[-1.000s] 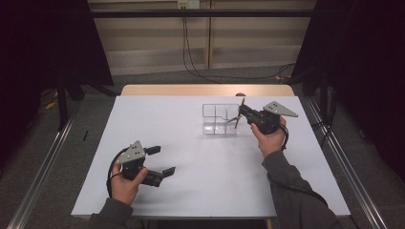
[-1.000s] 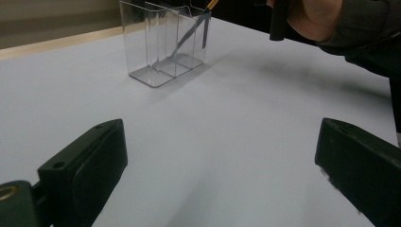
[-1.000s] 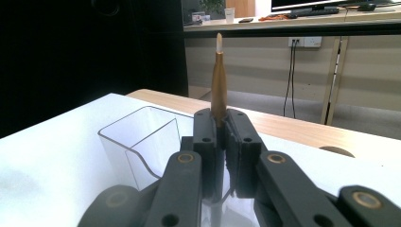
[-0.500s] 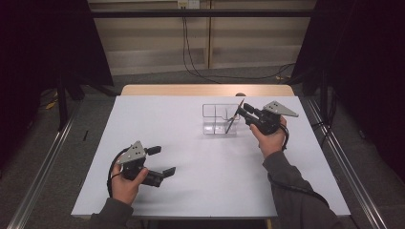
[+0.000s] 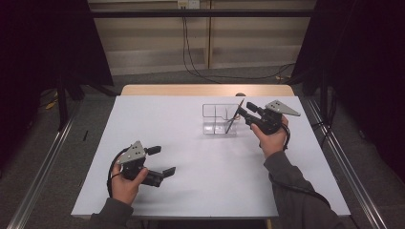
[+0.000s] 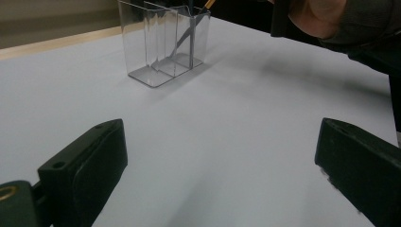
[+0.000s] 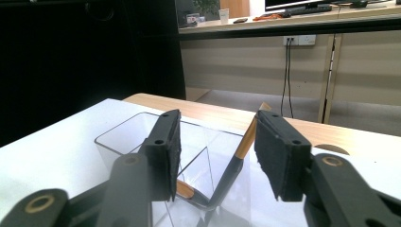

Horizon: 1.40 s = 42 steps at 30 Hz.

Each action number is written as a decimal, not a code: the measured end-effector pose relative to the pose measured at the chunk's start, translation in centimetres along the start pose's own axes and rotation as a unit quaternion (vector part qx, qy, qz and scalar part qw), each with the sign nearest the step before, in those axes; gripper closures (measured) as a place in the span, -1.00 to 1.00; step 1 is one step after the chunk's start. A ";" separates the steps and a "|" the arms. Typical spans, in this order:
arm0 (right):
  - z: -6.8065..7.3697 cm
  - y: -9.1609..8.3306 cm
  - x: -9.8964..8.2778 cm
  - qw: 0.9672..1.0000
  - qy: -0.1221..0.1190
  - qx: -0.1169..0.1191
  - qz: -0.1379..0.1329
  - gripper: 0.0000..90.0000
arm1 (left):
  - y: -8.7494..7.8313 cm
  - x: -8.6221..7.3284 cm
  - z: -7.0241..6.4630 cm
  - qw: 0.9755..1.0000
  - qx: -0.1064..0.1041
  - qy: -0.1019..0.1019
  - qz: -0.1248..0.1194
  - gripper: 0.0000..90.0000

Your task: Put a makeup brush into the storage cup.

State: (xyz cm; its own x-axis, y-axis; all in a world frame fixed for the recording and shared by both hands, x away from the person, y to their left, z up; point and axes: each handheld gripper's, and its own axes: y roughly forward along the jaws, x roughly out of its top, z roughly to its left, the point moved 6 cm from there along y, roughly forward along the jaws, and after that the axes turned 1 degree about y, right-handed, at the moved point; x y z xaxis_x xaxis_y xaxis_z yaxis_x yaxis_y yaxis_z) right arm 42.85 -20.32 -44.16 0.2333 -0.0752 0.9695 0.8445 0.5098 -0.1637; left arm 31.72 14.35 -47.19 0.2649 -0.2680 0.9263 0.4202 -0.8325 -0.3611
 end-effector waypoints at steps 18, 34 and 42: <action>-0.5 -0.7 0.4 1.000 0.002 -0.007 0.001 -0.09 | 0.0 0.1 -0.1 1.000 0.005 0.000 -0.001 -0.93; -0.9 -1.2 0.6 1.000 0.008 -0.010 0.008 -0.40 | -0.1 0.0 -0.2 1.000 -0.001 0.002 -0.001 -0.93; -1.1 -1.5 0.5 1.000 0.003 -0.009 0.012 -0.58 | -0.1 0.0 -0.2 1.000 0.004 0.005 0.002 -0.93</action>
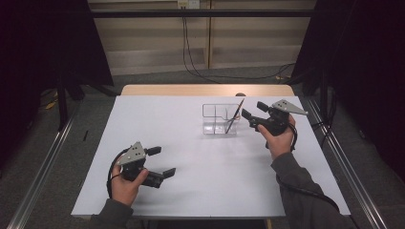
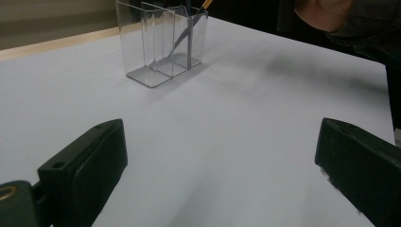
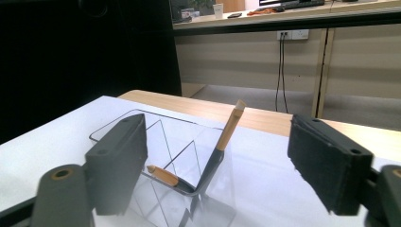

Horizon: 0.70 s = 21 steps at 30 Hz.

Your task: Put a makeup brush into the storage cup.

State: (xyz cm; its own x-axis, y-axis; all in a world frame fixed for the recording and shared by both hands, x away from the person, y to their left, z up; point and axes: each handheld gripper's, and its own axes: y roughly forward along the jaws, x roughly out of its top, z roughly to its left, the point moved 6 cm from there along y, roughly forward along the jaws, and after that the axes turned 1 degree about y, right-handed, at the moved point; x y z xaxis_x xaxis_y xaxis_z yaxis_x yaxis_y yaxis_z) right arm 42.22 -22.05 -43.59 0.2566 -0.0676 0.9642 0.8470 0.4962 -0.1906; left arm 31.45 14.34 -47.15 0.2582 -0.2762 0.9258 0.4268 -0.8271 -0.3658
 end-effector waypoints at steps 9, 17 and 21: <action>0.2 -0.4 0.0 1.000 -0.011 0.028 0.007 -0.84 | 0.0 0.0 0.0 1.000 -0.006 -0.004 -0.004 -0.93; 0.5 -0.6 -0.1 0.999 -0.024 0.040 0.015 -0.90 | 0.0 -0.1 0.0 1.000 -0.009 -0.004 -0.006 -0.93; 0.4 -0.7 0.0 0.999 -0.024 0.038 0.015 -0.91 | -0.1 0.0 0.0 1.000 -0.007 -0.004 -0.005 -0.93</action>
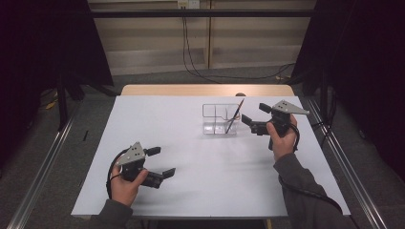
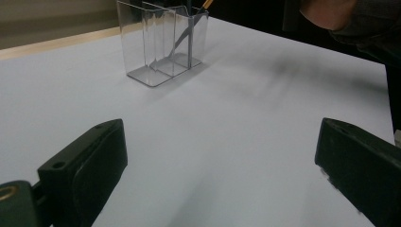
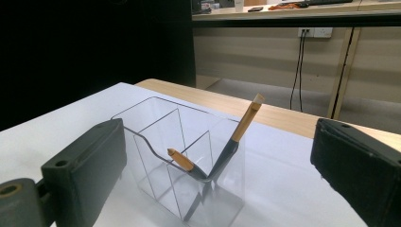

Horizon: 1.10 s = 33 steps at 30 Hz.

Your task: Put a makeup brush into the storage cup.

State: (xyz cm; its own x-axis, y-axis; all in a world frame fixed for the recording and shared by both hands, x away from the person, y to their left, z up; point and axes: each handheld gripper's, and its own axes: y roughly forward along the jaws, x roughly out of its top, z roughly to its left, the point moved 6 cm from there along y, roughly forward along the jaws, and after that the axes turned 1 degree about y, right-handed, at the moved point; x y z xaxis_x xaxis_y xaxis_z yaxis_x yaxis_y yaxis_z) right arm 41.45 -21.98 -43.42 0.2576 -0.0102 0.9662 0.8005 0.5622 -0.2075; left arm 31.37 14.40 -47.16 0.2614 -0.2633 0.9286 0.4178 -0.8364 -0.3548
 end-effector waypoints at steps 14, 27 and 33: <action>0.4 -0.8 -0.1 1.000 -0.010 0.009 0.004 -0.93 | 0.1 0.2 0.1 1.000 0.002 0.001 -0.002 -0.93; 0.9 -1.5 -0.6 1.000 -0.013 0.020 0.011 -0.92 | 0.0 0.2 0.1 1.000 -0.002 -0.001 -0.007 -0.94; 1.1 -1.8 -0.6 1.000 -0.018 0.021 0.011 -0.92 | 0.0 0.3 0.2 1.000 -0.001 -0.001 -0.007 -0.94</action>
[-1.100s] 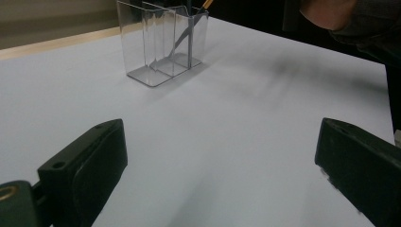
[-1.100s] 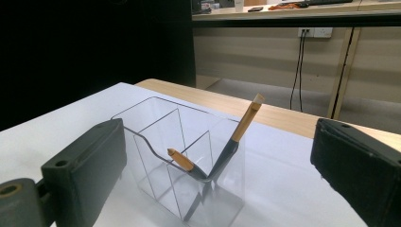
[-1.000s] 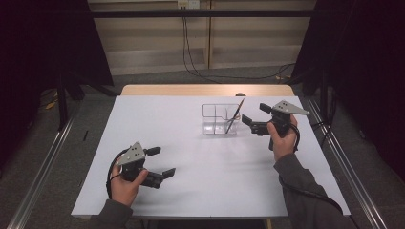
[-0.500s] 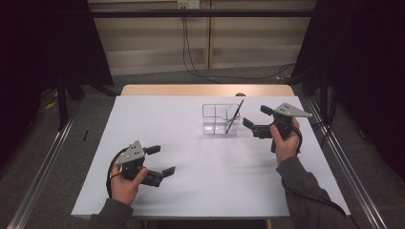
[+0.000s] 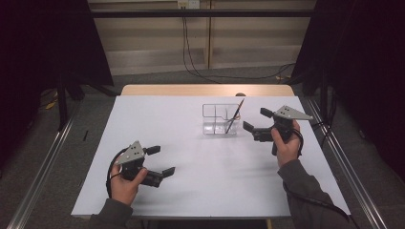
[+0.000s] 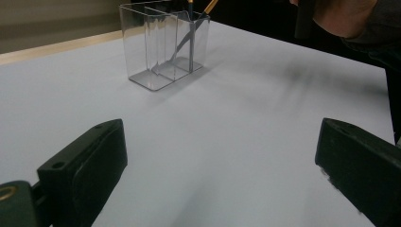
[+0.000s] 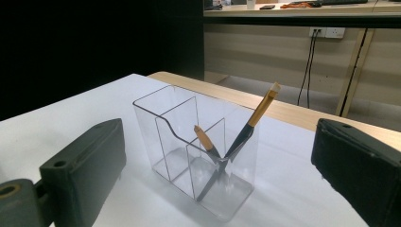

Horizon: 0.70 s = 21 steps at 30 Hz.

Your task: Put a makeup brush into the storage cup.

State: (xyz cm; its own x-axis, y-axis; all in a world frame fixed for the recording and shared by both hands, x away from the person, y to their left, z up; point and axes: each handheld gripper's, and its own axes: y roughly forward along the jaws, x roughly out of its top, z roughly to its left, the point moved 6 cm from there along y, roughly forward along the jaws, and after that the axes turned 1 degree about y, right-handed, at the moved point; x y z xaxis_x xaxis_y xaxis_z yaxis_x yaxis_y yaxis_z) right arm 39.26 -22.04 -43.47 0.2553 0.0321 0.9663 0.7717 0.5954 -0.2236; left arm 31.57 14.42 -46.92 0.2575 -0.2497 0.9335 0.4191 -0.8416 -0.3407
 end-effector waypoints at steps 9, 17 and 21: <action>-0.1 -0.6 -0.6 1.000 0.001 0.003 0.006 -0.92 | 0.0 0.0 0.0 1.000 0.000 0.000 0.000 -0.94; -0.2 -1.1 -1.3 1.000 0.004 0.002 0.008 -0.91 | -0.1 0.0 0.0 1.000 0.000 0.002 -0.001 -0.94; -0.2 -1.6 -1.5 1.000 0.002 0.005 0.009 -0.91 | -0.1 0.0 0.0 1.000 0.002 0.001 0.000 -0.94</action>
State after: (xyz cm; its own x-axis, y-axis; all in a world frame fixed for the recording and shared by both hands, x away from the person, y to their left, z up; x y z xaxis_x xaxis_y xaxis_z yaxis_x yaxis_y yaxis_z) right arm 37.77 -23.24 -44.61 0.2712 0.0399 0.9617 0.7615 0.6022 -0.2397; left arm 31.54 14.51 -46.91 0.2559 -0.2497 0.9339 0.4223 -0.8402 -0.3403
